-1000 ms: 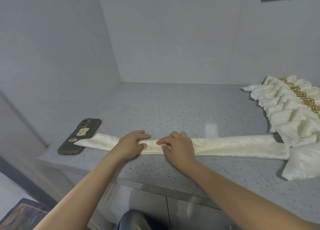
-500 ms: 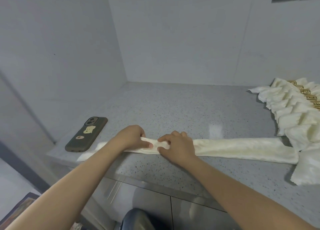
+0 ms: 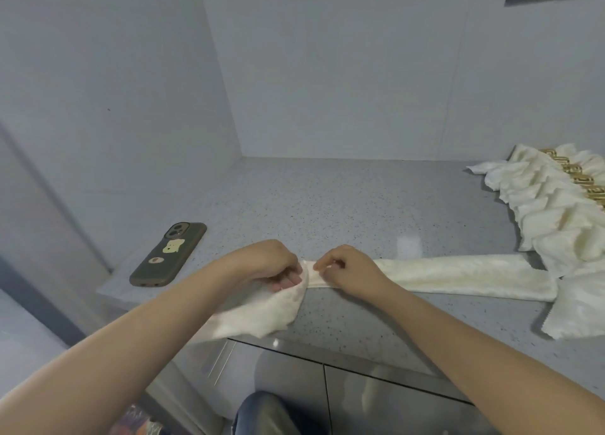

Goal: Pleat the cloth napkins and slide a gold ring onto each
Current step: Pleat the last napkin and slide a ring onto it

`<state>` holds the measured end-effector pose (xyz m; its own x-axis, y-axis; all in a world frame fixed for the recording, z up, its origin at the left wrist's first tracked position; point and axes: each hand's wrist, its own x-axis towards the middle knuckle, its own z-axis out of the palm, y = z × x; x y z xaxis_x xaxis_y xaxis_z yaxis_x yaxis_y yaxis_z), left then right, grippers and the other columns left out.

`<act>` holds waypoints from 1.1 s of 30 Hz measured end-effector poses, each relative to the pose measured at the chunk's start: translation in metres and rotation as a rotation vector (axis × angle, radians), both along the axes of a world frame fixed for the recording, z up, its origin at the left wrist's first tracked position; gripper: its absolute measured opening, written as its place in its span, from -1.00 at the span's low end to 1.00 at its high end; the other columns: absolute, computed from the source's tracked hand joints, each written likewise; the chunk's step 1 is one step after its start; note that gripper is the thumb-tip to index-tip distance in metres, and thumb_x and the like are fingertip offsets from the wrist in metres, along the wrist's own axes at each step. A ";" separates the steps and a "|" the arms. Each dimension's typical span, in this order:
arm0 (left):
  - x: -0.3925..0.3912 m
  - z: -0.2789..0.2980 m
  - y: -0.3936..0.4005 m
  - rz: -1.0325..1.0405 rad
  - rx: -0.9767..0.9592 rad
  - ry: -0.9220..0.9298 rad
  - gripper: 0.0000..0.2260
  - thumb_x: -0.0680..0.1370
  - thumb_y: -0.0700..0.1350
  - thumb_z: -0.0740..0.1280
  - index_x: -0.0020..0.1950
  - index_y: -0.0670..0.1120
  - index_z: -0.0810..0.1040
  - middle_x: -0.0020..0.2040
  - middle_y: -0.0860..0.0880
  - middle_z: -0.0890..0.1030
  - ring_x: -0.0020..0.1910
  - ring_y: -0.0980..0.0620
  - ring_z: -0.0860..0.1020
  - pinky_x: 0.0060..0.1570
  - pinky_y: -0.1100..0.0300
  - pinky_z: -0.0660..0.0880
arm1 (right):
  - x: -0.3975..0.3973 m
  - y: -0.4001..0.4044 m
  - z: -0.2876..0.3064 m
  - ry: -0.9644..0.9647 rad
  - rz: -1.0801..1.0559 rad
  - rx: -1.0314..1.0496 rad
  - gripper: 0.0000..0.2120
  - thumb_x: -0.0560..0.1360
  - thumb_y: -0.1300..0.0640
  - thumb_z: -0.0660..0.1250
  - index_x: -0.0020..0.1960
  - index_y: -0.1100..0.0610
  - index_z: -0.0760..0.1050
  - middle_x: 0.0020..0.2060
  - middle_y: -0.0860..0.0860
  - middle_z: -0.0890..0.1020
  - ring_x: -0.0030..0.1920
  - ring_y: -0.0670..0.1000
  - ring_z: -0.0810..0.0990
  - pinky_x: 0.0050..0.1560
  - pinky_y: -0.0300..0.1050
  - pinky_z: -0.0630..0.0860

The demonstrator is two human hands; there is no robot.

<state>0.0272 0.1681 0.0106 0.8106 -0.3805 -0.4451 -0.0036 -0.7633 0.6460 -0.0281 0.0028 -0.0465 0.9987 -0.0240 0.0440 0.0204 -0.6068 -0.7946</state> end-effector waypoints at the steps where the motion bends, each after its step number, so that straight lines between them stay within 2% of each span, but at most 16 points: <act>1: 0.000 0.000 -0.002 -0.041 -0.008 0.021 -0.79 0.57 -0.23 0.24 0.03 -0.31 0.62 -0.30 -0.06 0.61 -0.37 0.05 0.52 -0.29 0.23 0.47 | -0.003 -0.003 0.000 -0.006 0.005 -0.007 -0.86 0.50 0.20 0.31 -0.03 0.09 0.65 0.01 -0.06 0.51 -0.06 -0.15 0.46 -0.09 -0.44 0.31; 3: 0.001 -0.001 -0.004 -0.134 0.059 -0.071 -0.85 0.52 -0.23 0.35 0.00 -0.25 0.66 -0.28 -0.05 0.65 -0.35 0.08 0.56 -0.31 0.30 0.48 | -0.008 -0.006 -0.001 -0.017 0.016 -0.032 -0.86 0.51 0.16 0.33 -0.08 0.15 0.66 0.06 -0.05 0.52 -0.07 -0.20 0.45 -0.12 -0.56 0.28; 6: 0.000 -0.008 -0.005 -0.191 0.168 -0.349 -0.84 0.38 -0.11 0.53 -0.07 -0.09 0.69 -0.28 0.11 0.62 -0.34 0.22 0.51 -0.32 0.39 0.40 | -0.014 -0.010 -0.002 -0.007 0.025 -0.040 -0.82 0.50 0.06 0.35 -0.10 0.17 0.64 0.13 -0.08 0.53 -0.10 -0.27 0.45 -0.14 -0.57 0.26; 8: -0.003 -0.016 -0.004 -0.184 0.143 -0.439 -0.78 0.33 -0.01 0.56 -0.11 -0.07 0.67 -0.27 0.15 0.57 -0.30 0.24 0.49 -0.31 0.39 0.38 | -0.016 -0.012 -0.002 0.000 0.032 -0.034 -0.80 0.50 0.02 0.35 -0.11 0.14 0.65 0.16 -0.10 0.51 -0.04 -0.23 0.47 -0.12 -0.55 0.24; 10: -0.006 -0.025 -0.003 -0.177 0.105 -0.506 -0.74 0.31 0.05 0.56 -0.13 -0.03 0.62 -0.17 0.11 0.55 -0.24 0.21 0.48 -0.27 0.36 0.39 | -0.019 -0.012 -0.002 0.009 0.055 -0.039 -0.77 0.49 -0.03 0.36 -0.15 0.13 0.65 0.18 -0.11 0.49 0.06 -0.18 0.48 -0.09 -0.54 0.24; 13: -0.010 -0.041 0.003 -0.152 0.014 -0.595 -0.73 0.32 0.06 0.55 -0.13 0.02 0.55 -0.10 0.08 0.51 -0.20 0.23 0.45 -0.24 0.36 0.36 | -0.024 -0.010 -0.006 0.004 0.100 -0.057 -0.75 0.44 -0.12 0.40 -0.26 0.05 0.60 0.17 -0.14 0.44 0.09 -0.21 0.45 -0.06 -0.51 0.26; 15: -0.013 -0.050 0.006 -0.124 -0.078 -0.613 -0.79 0.36 0.03 0.53 -0.13 0.04 0.54 -0.07 0.06 0.51 -0.16 0.19 0.47 -0.19 0.33 0.40 | -0.026 -0.007 -0.009 -0.003 0.102 -0.063 -0.78 0.41 -0.10 0.44 -0.27 0.04 0.59 0.17 -0.15 0.41 0.09 -0.23 0.43 -0.06 -0.49 0.26; 17: -0.017 -0.058 0.008 -0.076 -0.167 -0.647 -0.89 0.45 -0.02 0.46 -0.15 0.06 0.54 -0.08 0.06 0.52 -0.13 0.17 0.49 -0.13 0.29 0.41 | -0.027 -0.003 -0.010 -0.008 0.107 -0.081 -0.84 0.40 0.00 0.47 -0.29 0.03 0.57 0.17 -0.13 0.39 0.12 -0.23 0.40 -0.05 -0.48 0.26; 19: -0.020 -0.066 0.010 -0.058 -0.253 -0.703 -0.97 0.54 -0.07 0.33 -0.07 0.04 0.57 -0.03 0.09 0.53 -0.04 0.21 0.48 -0.04 0.29 0.39 | -0.025 -0.003 -0.008 -0.020 0.107 -0.095 -0.81 0.40 0.10 0.46 -0.35 0.01 0.51 0.15 -0.11 0.40 0.10 -0.21 0.41 -0.07 -0.45 0.28; 21: -0.022 -0.075 0.010 -0.124 -0.285 -0.729 -0.79 0.59 -0.05 0.20 0.16 0.02 0.55 0.19 0.13 0.50 0.19 0.23 0.43 0.19 0.30 0.36 | -0.023 -0.010 -0.003 -0.026 0.079 -0.064 -0.80 0.39 0.16 0.43 -0.36 0.03 0.47 0.12 -0.09 0.46 0.06 -0.18 0.46 -0.06 -0.46 0.30; 22: -0.022 -0.079 0.010 -0.183 -0.263 -0.718 -0.70 0.60 -0.04 0.15 0.30 0.01 0.49 0.32 0.14 0.43 0.32 0.23 0.34 0.32 0.33 0.26 | -0.021 -0.015 -0.001 -0.030 0.067 -0.040 -0.79 0.39 0.19 0.42 -0.36 0.06 0.45 0.10 -0.09 0.49 0.04 -0.17 0.50 -0.05 -0.46 0.32; 24: -0.023 -0.083 0.008 -0.317 -0.196 -0.686 -0.60 0.64 0.00 0.07 0.48 0.00 0.28 0.47 0.15 0.21 0.47 0.25 0.12 0.41 0.41 0.01 | -0.019 -0.025 0.001 -0.038 0.079 0.007 -0.75 0.38 0.23 0.40 -0.39 0.08 0.40 0.05 -0.08 0.51 0.00 -0.25 0.54 -0.04 -0.46 0.37; 27: -0.021 -0.087 0.004 -0.474 -0.042 -0.716 -0.49 0.60 0.17 -0.11 0.54 0.05 0.07 0.52 0.17 -0.01 0.50 0.26 -0.09 0.44 0.32 -0.13 | -0.019 -0.034 -0.003 -0.043 0.149 -0.009 -0.70 0.37 0.28 0.40 -0.42 0.07 0.34 0.05 -0.13 0.49 0.03 -0.31 0.52 0.05 -0.40 0.40; 29: -0.020 -0.086 0.003 -0.522 0.052 -0.740 -0.44 0.57 0.24 -0.18 0.54 0.08 0.02 0.51 0.18 -0.06 0.50 0.25 -0.14 0.43 0.29 -0.15 | -0.021 -0.035 -0.005 -0.055 0.203 -0.084 -0.69 0.36 0.28 0.38 -0.40 0.07 0.30 0.07 -0.11 0.46 0.00 -0.31 0.50 -0.06 -0.41 0.38; 31: -0.020 -0.086 0.003 -0.551 0.087 -0.753 -0.34 0.52 0.34 -0.25 0.55 0.07 0.02 0.52 0.15 -0.06 0.50 0.22 -0.14 0.43 0.29 -0.16 | -0.025 -0.034 -0.010 -0.091 0.246 -0.187 -0.72 0.37 0.25 0.36 -0.34 0.07 0.27 0.09 -0.07 0.42 -0.15 -0.22 0.47 -0.20 -0.36 0.34; 33: -0.019 -0.085 0.003 -0.573 0.112 -0.752 -0.25 0.46 0.38 -0.30 0.55 0.04 0.03 0.54 0.11 -0.04 0.50 0.21 -0.13 0.45 0.27 -0.13 | -0.032 -0.034 -0.013 -0.162 0.252 -0.255 -0.82 0.42 0.20 0.32 -0.20 0.07 0.29 0.12 -0.04 0.37 -0.16 -0.07 0.46 -0.18 -0.28 0.39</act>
<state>0.0084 0.1715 -0.0739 0.6030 -0.7955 0.0591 -0.7812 -0.5739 0.2456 -0.0602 -0.0308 -0.0600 0.9515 0.2535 0.1742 0.3069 -0.7443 -0.5931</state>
